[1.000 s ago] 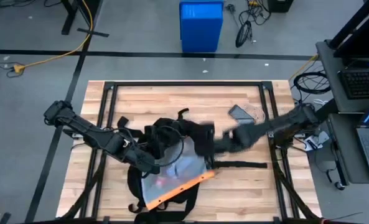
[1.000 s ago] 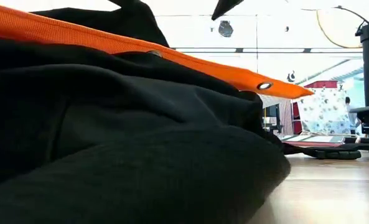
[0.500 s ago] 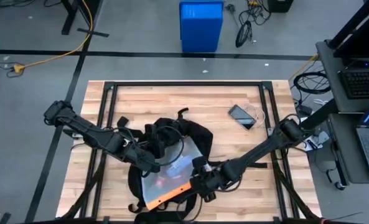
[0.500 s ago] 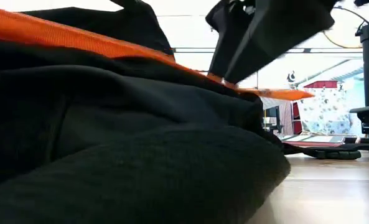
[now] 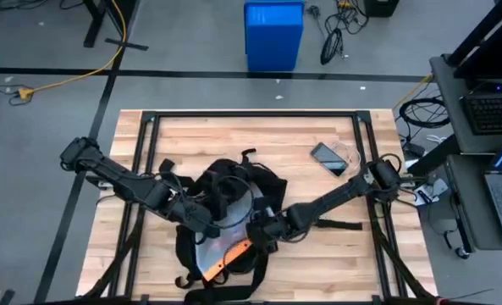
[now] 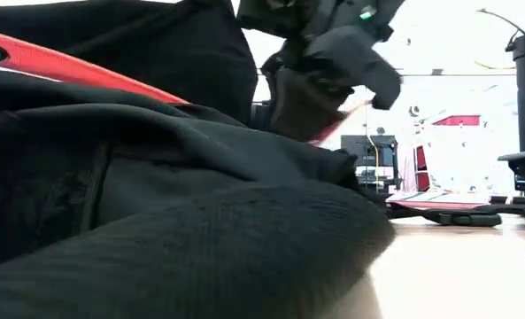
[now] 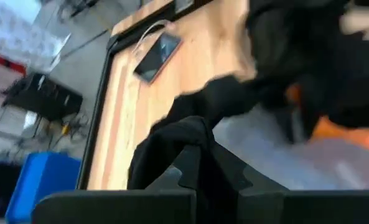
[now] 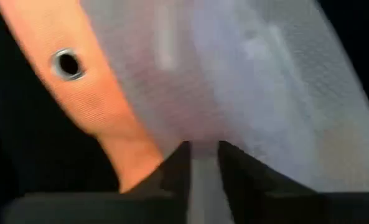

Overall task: Unpack backpack
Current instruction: Put the zip bag into the black backpack

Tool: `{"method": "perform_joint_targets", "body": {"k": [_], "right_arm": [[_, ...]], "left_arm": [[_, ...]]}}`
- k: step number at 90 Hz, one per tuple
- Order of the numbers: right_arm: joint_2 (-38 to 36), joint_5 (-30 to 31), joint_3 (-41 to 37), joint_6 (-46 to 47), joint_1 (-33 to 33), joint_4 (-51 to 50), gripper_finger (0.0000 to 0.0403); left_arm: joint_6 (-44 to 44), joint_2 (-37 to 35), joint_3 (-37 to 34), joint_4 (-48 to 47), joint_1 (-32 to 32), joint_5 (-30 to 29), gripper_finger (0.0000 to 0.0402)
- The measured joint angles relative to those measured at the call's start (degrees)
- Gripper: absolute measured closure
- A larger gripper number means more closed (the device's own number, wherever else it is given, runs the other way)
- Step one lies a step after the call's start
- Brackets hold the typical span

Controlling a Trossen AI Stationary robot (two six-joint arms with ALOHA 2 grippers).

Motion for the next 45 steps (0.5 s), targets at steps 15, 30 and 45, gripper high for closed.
{"method": "perform_joint_targets", "body": {"k": [15, 30, 45], "right_arm": [[1.61, -0.97, 0.04, -4.13, -2.9, 4.03, 0.0393], [0.7, -3.68, 0.04, -3.55, -3.26, 2.36, 0.0391], [-5.45, -5.74, 0.04, -0.41, 0.16, -2.72, 0.0373]], "left_arm": [[2.08, 0.75, -0.01, 2.04, -0.02, 3.41, 0.0398], [2.74, 0.75, -0.01, -0.07, -0.04, 3.53, 0.0398], [2.76, 0.77, -0.03, -1.24, -0.02, 2.01, 0.0398]]}}
